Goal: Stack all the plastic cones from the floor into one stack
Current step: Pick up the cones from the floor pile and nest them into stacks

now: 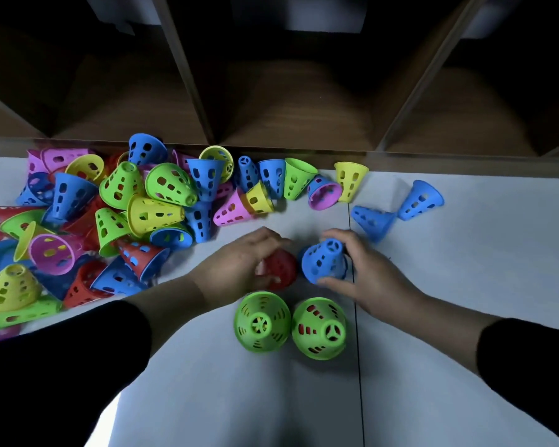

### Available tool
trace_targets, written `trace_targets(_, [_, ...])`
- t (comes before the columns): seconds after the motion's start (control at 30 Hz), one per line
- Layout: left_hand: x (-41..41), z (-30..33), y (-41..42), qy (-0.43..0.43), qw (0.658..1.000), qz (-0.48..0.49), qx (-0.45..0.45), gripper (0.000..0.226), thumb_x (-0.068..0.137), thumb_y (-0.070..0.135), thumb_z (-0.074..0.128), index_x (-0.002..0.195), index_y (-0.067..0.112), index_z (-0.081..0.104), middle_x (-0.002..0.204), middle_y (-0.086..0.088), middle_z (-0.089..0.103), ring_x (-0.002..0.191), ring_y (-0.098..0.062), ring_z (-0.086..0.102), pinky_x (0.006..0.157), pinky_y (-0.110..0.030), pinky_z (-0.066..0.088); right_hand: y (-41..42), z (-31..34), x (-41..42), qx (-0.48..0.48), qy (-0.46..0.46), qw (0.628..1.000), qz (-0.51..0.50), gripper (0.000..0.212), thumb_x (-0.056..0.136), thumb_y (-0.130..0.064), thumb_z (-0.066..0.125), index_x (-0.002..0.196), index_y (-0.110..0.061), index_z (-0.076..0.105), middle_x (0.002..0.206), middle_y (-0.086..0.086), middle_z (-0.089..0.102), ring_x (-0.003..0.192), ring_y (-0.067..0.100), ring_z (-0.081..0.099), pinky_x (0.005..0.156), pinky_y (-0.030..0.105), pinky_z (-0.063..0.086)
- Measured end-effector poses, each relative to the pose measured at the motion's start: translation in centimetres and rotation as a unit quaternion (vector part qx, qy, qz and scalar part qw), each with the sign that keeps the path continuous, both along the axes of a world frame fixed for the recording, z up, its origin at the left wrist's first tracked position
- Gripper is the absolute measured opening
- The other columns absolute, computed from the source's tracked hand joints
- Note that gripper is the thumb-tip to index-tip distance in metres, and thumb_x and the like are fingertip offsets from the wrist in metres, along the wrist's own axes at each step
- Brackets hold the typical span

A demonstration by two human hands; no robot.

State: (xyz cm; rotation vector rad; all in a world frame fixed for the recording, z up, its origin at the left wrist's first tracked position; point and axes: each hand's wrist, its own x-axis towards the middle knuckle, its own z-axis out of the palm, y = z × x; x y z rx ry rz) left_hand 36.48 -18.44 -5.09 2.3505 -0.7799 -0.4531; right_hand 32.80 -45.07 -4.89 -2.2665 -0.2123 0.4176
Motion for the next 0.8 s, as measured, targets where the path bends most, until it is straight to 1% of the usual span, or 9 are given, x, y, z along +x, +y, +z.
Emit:
trace_targets(0.13, [0.2,-1.7,-0.9,-0.049,0.996,-0.046,0.06,0.049,0.088,0.021,0.071,0.134,0.011,0.057,0.127,-0.007,0.061,0.114,-0.026,0.059,0.096,-0.035,0.049,0.5,-2.6,0.8,-0.14,0.003,0.989,0.045,0.051,0.091,-0.036,0.068,0.135,-0.034,0.042,0.137,-0.007,0.052,0.12,0.018,0.055,0.092,0.032,0.047])
trace_targets(0.27, [0.1,-3.1,-0.3,-0.045,0.994,-0.048,0.091,0.056,0.09,0.039,0.067,0.138,0.014,0.054,0.134,-0.008,0.058,0.118,-0.027,0.058,0.098,-0.034,0.049,-0.4,-2.6,1.5,-0.103,0.034,0.993,0.043,0.07,0.083,-0.065,0.061,0.143,-0.035,0.039,0.143,-0.012,0.047,0.126,0.011,0.048,0.096,0.03,0.043])
trace_targets(0.33, [0.4,-3.5,0.6,-0.125,0.988,-0.036,0.088,0.063,0.092,0.06,0.052,0.136,0.014,0.054,0.137,-0.009,0.056,0.121,-0.027,0.055,0.101,-0.037,0.043,-1.6,-2.3,2.7,-0.129,-0.063,0.99,0.012,0.069,0.085,-0.068,0.052,0.141,-0.029,0.045,0.144,-0.008,0.049,0.131,0.015,0.045,0.102,0.033,0.038])
trace_targets(0.4, [1.5,-3.7,1.2,-0.212,0.971,0.032,0.104,0.063,0.097,0.062,0.038,0.137,0.014,0.051,0.138,-0.012,0.054,0.12,-0.028,0.054,0.101,-0.042,0.043,-3.2,-2.4,4.8,-0.233,-0.145,0.961,-0.026,0.063,0.09,-0.059,0.055,0.141,-0.024,0.047,0.147,0.0,0.047,0.136,0.023,0.041,0.107,0.044,0.037])
trace_targets(0.43, [2.3,-3.6,1.3,-0.22,0.963,0.078,0.132,0.06,0.098,0.057,0.039,0.142,0.017,0.045,0.143,-0.014,0.049,0.121,-0.03,0.052,0.1,-0.045,0.043,-3.9,-2.5,5.8,-0.285,-0.132,0.949,-0.039,0.064,0.091,-0.055,0.059,0.144,-0.022,0.045,0.15,0.003,0.044,0.137,0.027,0.039,0.108,0.048,0.038])
trace_targets(0.53, [4.8,-3.6,1.0,-0.134,0.943,0.158,0.259,0.067,0.096,0.041,0.056,0.153,0.023,0.025,0.154,-0.018,0.033,0.132,-0.037,0.043,0.106,-0.051,0.042,-5.0,-3.6,7.4,-0.341,-0.015,0.939,-0.032,0.073,0.09,-0.048,0.066,0.149,-0.014,0.039,0.145,0.012,0.047,0.131,0.033,0.045,0.106,0.047,0.043])
trace_targets(0.6, [5.9,-3.7,0.6,-0.077,0.937,0.159,0.301,0.072,0.095,0.036,0.059,0.154,0.024,0.02,0.144,-0.017,0.041,0.126,-0.036,0.046,0.103,-0.05,0.044,-4.8,-4.4,7.5,-0.352,-0.017,0.936,-0.019,0.067,0.091,-0.041,0.067,0.145,-0.009,0.043,0.131,0.016,0.055,0.117,0.034,0.052,0.1,0.044,0.045])
trace_targets(0.73, [7.0,-3.8,0.3,-0.095,0.936,0.174,0.292,0.05,0.094,0.029,0.06,0.137,0.018,0.035,0.12,-0.015,0.055,0.109,-0.036,0.056,0.089,-0.05,0.051,-4.0,-4.5,8.0,-0.367,-0.019,0.93,-0.03,0.058,0.09,-0.031,0.068,0.139,-0.007,0.047,0.119,0.018,0.06,0.105,0.033,0.058,0.088,0.04,0.047])
trace_targets(0.8, [6.8,-3.6,0.5,-0.097,0.938,0.179,0.279,0.045,0.094,0.036,0.062,0.129,0.016,0.042,0.117,-0.013,0.057,0.106,-0.034,0.058,0.086,-0.048,0.052,-3.6,-3.6,8.3,-0.279,-0.029,0.955,-0.094,0.062,0.089,-0.031,0.07,0.142,-0.01,0.045,0.123,0.016,0.059,0.106,0.033,0.059,0.087,0.041,0.051])
